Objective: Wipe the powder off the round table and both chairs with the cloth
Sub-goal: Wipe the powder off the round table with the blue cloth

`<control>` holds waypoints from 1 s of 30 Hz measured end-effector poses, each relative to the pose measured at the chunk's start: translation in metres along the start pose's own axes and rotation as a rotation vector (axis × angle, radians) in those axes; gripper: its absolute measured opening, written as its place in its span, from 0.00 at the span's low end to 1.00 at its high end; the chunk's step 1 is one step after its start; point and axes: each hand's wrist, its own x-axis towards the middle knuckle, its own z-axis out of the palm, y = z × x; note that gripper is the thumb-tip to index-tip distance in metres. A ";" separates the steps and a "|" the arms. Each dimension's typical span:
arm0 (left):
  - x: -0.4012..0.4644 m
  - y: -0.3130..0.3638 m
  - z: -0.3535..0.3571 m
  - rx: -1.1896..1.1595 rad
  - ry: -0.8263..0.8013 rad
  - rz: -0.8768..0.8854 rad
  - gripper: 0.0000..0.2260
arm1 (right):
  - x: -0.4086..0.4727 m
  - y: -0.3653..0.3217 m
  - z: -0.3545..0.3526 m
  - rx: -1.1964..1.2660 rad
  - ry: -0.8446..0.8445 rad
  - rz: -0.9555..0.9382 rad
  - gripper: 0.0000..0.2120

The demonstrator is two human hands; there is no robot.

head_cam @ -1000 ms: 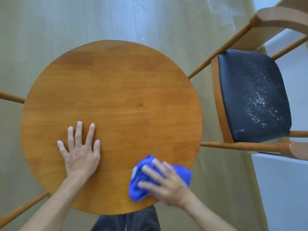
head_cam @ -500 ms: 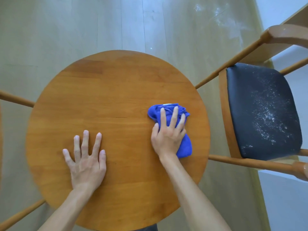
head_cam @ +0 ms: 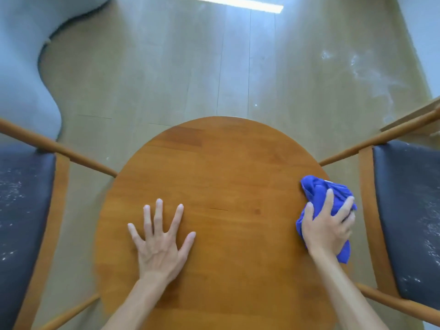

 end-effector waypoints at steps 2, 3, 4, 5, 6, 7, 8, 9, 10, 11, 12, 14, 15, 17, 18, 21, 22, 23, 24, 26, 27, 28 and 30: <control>0.002 -0.002 0.002 0.011 0.006 0.000 0.32 | 0.025 -0.043 0.010 0.026 -0.020 0.091 0.30; 0.003 -0.003 0.003 0.019 0.013 0.004 0.31 | 0.034 -0.065 0.014 0.025 -0.031 0.090 0.30; 0.004 -0.003 0.004 0.023 0.018 0.005 0.31 | 0.042 -0.087 0.018 0.019 -0.039 0.067 0.30; 0.004 -0.004 0.004 0.026 0.022 0.005 0.31 | 0.047 -0.110 0.022 0.011 -0.049 0.030 0.30; 0.004 -0.004 0.004 0.026 0.026 0.006 0.31 | 0.049 -0.133 0.026 0.003 -0.061 -0.019 0.29; 0.003 -0.004 0.004 0.025 0.027 0.007 0.31 | 0.049 -0.157 0.030 -0.003 -0.077 -0.079 0.29; 0.002 -0.004 0.004 0.023 0.025 0.007 0.31 | 0.046 -0.183 0.034 -0.009 -0.091 -0.151 0.30; 0.002 -0.004 0.004 0.021 0.020 0.004 0.31 | 0.039 -0.209 0.038 -0.021 -0.106 -0.236 0.30; 0.002 -0.005 0.004 0.023 0.013 -0.002 0.31 | 0.027 -0.235 0.041 -0.033 -0.124 -0.336 0.30; 0.003 -0.006 0.003 0.026 0.004 -0.008 0.30 | 0.012 -0.259 0.043 -0.036 -0.145 -0.448 0.30; 0.003 -0.007 0.002 0.030 -0.005 -0.013 0.30 | -0.006 -0.279 0.045 -0.025 -0.169 -0.575 0.29; 0.003 -0.010 0.001 0.033 -0.020 -0.021 0.30 | -0.038 -0.305 0.048 0.017 -0.234 -0.887 0.27; 0.002 -0.012 0.002 0.030 -0.025 -0.026 0.31 | -0.047 -0.311 0.048 0.024 -0.262 -1.047 0.26; 0.002 -0.013 0.002 0.020 -0.027 -0.033 0.32 | -0.039 -0.312 0.049 0.009 -0.284 -1.242 0.24; 0.003 -0.013 0.001 0.016 -0.019 -0.036 0.33 | -0.026 -0.310 0.048 0.008 -0.280 -1.252 0.23; 0.006 -0.012 0.003 0.017 0.010 -0.028 0.33 | 0.028 -0.290 0.044 0.016 -0.245 -1.018 0.24; 0.006 -0.011 0.004 0.019 0.018 -0.020 0.32 | 0.049 -0.275 0.042 -0.002 -0.228 -0.902 0.25; 0.006 -0.011 0.005 0.018 0.023 -0.012 0.32 | 0.070 -0.256 0.039 -0.017 -0.211 -0.788 0.26; 0.005 -0.010 0.006 0.016 0.025 -0.008 0.32 | 0.090 -0.231 0.035 -0.024 -0.191 -0.673 0.26; 0.006 -0.007 0.007 0.014 0.035 -0.003 0.31 | 0.123 -0.171 0.024 -0.007 -0.157 -0.436 0.25; 0.007 -0.006 0.008 0.017 0.044 -0.002 0.31 | 0.131 -0.142 0.018 0.013 -0.149 -0.314 0.25; 0.008 -0.005 0.009 0.021 0.046 -0.003 0.31 | 0.133 -0.117 0.014 0.033 -0.135 -0.201 0.25; 0.008 -0.005 0.009 0.025 0.046 0.000 0.31 | 0.118 -0.087 0.010 0.061 -0.084 -0.061 0.27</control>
